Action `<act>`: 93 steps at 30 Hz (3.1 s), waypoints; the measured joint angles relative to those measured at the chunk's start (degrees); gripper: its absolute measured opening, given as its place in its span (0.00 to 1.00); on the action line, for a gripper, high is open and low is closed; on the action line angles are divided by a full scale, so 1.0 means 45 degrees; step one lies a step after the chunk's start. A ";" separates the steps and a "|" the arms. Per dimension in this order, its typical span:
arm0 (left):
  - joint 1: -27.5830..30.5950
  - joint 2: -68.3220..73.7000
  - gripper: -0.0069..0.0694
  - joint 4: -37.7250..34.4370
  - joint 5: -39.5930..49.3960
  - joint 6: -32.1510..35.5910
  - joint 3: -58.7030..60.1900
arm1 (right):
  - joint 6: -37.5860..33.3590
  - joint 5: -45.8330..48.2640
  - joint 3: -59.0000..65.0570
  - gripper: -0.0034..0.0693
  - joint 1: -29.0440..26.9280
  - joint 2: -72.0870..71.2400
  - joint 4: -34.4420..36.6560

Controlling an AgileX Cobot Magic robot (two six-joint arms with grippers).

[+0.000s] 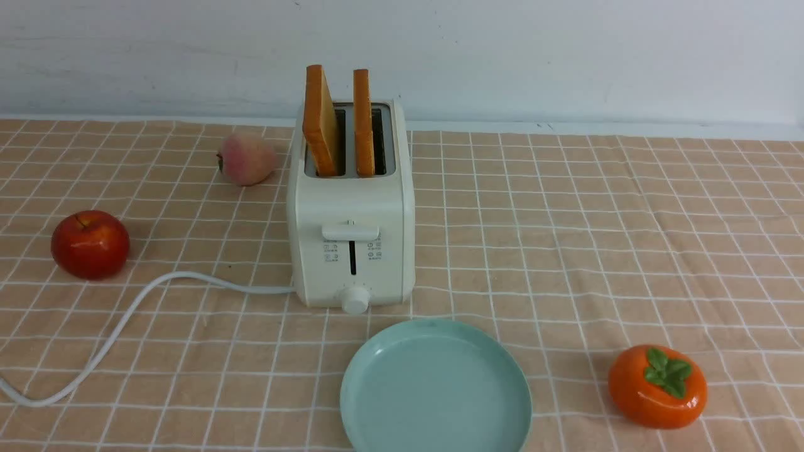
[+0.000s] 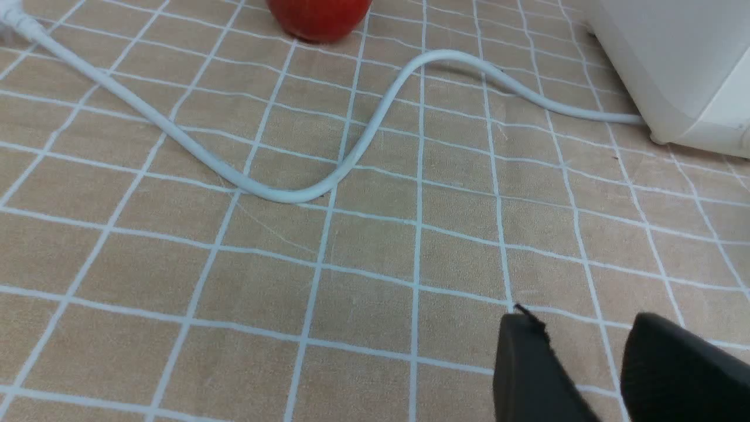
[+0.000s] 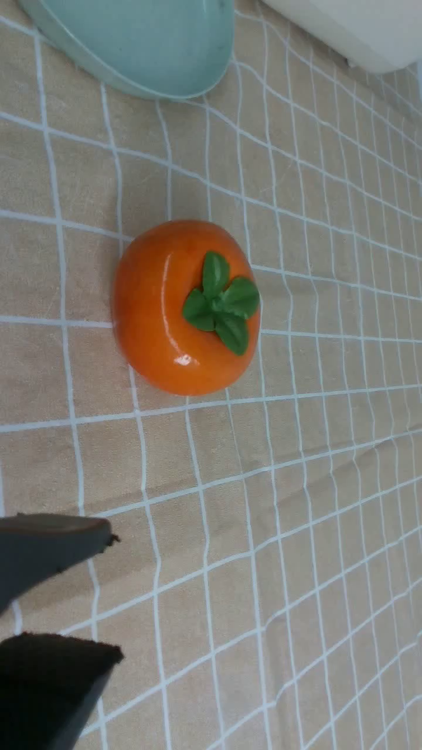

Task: Take toasted bread from bread machine on light coffee tablecloth place on plate.
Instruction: 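Grasp the toast slice in the toaster and pull it up out of the slot with the right gripper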

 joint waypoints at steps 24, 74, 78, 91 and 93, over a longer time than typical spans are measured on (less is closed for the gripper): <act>0.0000 0.0000 0.40 0.0041 -0.0018 0.0000 0.0000 | 0.0000 -0.0005 0.0000 0.38 0.0000 -0.0003 -0.0022; 0.0000 0.0000 0.40 -0.1570 -1.1109 -0.1515 -0.0796 | 0.1951 -1.0985 -0.0276 0.38 0.0000 -0.0003 0.0682; 0.0000 0.0600 0.40 -0.3006 -0.9269 -0.1095 -0.3170 | 0.2729 -0.9517 -0.2346 0.38 0.0000 0.0793 0.2235; 0.0000 0.6428 0.40 -0.3463 0.1649 0.0252 -1.0521 | 0.2048 -0.1257 -1.0025 0.38 0.0000 0.7802 0.2273; 0.0000 0.6879 0.40 -0.3450 0.2692 0.0277 -1.0521 | 0.2048 -0.0811 -1.0030 0.38 0.0000 0.8437 0.1633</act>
